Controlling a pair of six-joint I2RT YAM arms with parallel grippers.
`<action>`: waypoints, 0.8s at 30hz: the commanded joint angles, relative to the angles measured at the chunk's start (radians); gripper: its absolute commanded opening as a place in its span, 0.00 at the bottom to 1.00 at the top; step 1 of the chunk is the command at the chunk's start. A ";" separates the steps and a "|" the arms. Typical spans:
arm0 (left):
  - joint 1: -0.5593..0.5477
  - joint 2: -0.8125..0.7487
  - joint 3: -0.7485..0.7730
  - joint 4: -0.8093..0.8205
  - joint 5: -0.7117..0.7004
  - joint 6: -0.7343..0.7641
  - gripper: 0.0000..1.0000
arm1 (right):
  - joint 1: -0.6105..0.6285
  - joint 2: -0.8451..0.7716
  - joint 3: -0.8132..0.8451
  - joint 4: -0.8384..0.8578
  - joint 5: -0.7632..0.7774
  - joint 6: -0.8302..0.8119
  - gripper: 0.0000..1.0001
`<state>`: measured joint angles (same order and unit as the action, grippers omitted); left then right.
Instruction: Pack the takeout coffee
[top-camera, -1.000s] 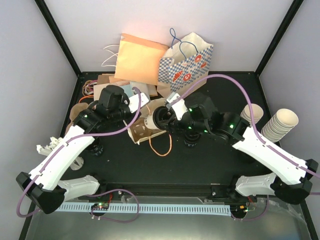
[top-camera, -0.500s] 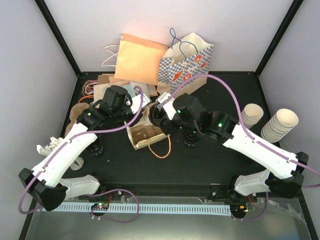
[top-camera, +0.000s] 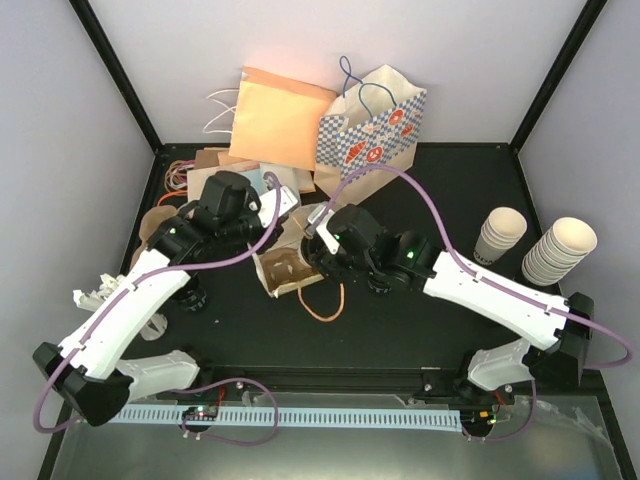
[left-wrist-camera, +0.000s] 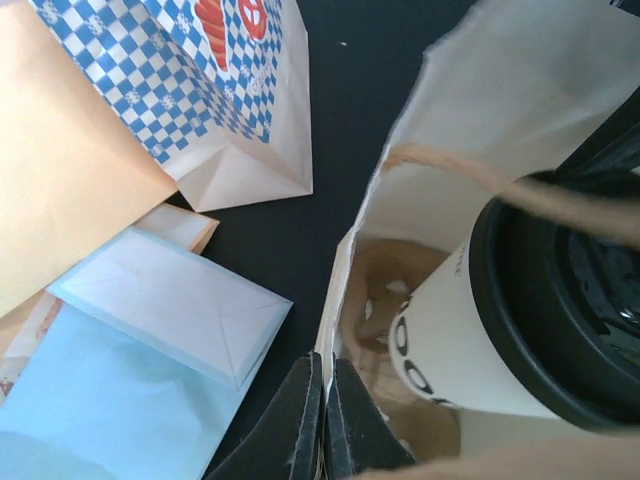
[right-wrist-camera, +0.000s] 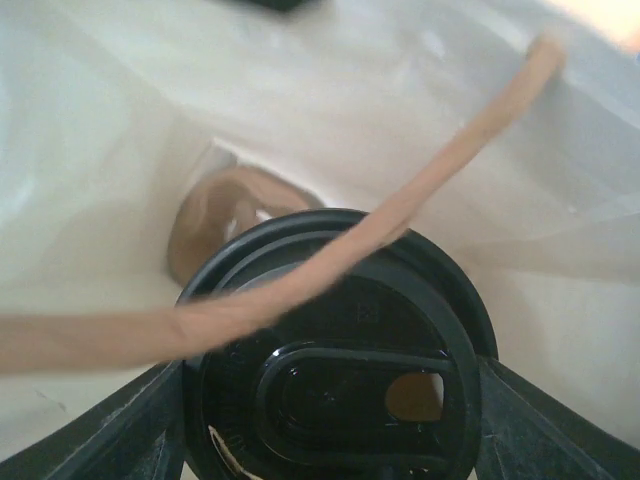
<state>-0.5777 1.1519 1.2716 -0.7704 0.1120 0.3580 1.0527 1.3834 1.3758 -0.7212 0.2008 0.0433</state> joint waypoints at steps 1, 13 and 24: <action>-0.005 -0.083 0.000 0.054 0.001 0.020 0.02 | 0.004 -0.043 -0.073 0.043 0.008 0.014 0.69; -0.065 -0.225 -0.165 0.165 0.110 0.155 0.02 | 0.087 -0.096 -0.272 0.213 0.122 0.081 0.68; -0.146 -0.307 -0.272 0.184 0.150 0.081 0.02 | 0.118 -0.117 -0.352 0.287 0.244 0.089 0.68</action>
<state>-0.6983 0.9115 1.0298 -0.6533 0.2077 0.4782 1.1469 1.3006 1.0698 -0.4953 0.3435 0.1326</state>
